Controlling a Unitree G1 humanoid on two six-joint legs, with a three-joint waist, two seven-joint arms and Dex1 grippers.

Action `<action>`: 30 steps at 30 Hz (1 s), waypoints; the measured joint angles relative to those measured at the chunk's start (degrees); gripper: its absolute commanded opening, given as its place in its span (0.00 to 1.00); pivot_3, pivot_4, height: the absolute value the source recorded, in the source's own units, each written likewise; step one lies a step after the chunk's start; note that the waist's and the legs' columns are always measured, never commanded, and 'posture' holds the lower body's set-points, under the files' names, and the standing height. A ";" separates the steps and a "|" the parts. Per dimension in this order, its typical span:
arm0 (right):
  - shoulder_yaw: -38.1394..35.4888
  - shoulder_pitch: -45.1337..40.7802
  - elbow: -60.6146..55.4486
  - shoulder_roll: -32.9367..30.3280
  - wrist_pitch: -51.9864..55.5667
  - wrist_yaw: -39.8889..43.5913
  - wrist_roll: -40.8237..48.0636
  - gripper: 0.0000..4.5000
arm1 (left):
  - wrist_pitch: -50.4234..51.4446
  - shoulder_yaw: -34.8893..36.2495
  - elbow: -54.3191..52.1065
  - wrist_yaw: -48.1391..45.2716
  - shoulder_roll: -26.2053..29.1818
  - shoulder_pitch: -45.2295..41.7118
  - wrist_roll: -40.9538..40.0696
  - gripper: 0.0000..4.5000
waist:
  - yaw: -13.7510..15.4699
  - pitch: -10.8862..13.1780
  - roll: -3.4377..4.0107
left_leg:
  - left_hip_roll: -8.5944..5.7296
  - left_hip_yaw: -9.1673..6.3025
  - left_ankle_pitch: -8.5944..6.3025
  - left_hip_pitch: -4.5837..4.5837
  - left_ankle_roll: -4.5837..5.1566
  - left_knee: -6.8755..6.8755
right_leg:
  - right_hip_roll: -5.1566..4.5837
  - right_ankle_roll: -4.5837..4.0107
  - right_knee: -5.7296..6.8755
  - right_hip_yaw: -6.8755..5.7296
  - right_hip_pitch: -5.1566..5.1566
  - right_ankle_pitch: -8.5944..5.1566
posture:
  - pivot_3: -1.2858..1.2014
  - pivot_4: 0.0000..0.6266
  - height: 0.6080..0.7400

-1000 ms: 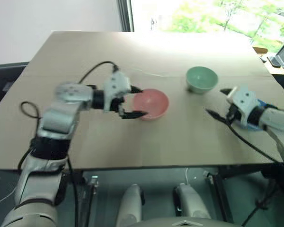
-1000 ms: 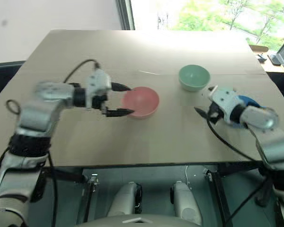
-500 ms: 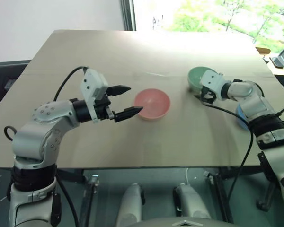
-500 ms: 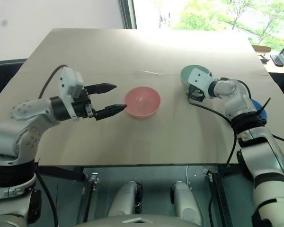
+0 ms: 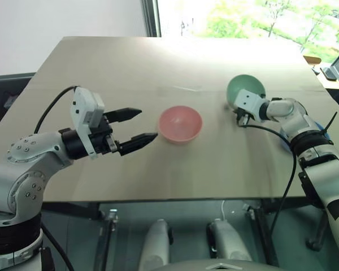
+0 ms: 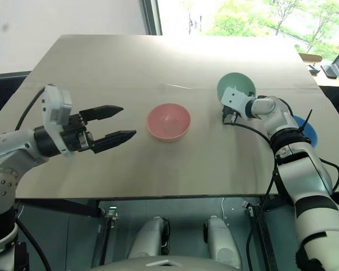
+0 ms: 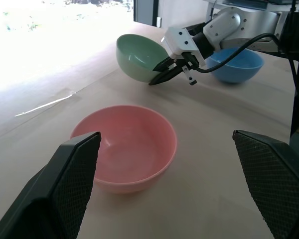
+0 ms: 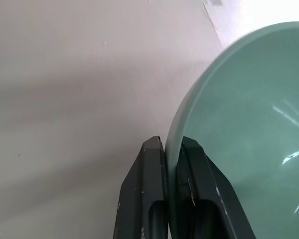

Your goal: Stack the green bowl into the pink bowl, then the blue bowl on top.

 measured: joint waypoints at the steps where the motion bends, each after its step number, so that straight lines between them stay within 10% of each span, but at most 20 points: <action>1: -1.62 1.34 -6.36 -0.36 1.39 3.44 2.87 0.00 | -0.38 0.03 0.02 0.81 -0.35 0.63 0.14 1.00 | -0.03 0.05 0.08 | 0.01 0.00 0.00 -0.01 0.00 -0.03 | 0.00 0.00 0.00 0.01 -0.02 0.00 | 0.52 0.24 1.00; 10: -1.73 11.69 -56.55 1.26 26.34 17.42 21.76 0.00 | -4.73 -0.91 2.05 6.01 -2.99 1.06 2.56 1.00 | 0.56 0.05 0.09 | 0.02 -0.08 0.00 0.01 0.00 0.02 | 0.00 -0.06 0.14 -0.13 -0.01 -0.04 | 0.52 0.24 1.00; 21: 1.58 12.37 -52.97 5.35 29.89 15.41 20.38 0.96 | -6.76 -3.07 4.68 5.89 -2.77 -0.84 3.07 1.00 | 0.56 0.04 0.05 | 0.01 -0.08 0.00 -0.01 -0.01 0.00 | 0.02 -0.08 0.20 -0.12 -0.07 -0.05 | 0.52 0.24 1.00; 30: -9.53 22.38 -69.49 -1.00 41.08 7.64 24.46 0.98 | -7.60 -8.69 6.18 3.56 -4.32 -4.87 2.33 1.00 | 2.10 0.02 0.03 | 0.00 -0.10 0.00 -0.04 -0.01 0.00 | 0.00 -0.07 0.13 -0.15 -0.05 -0.06 | 0.52 0.24 1.00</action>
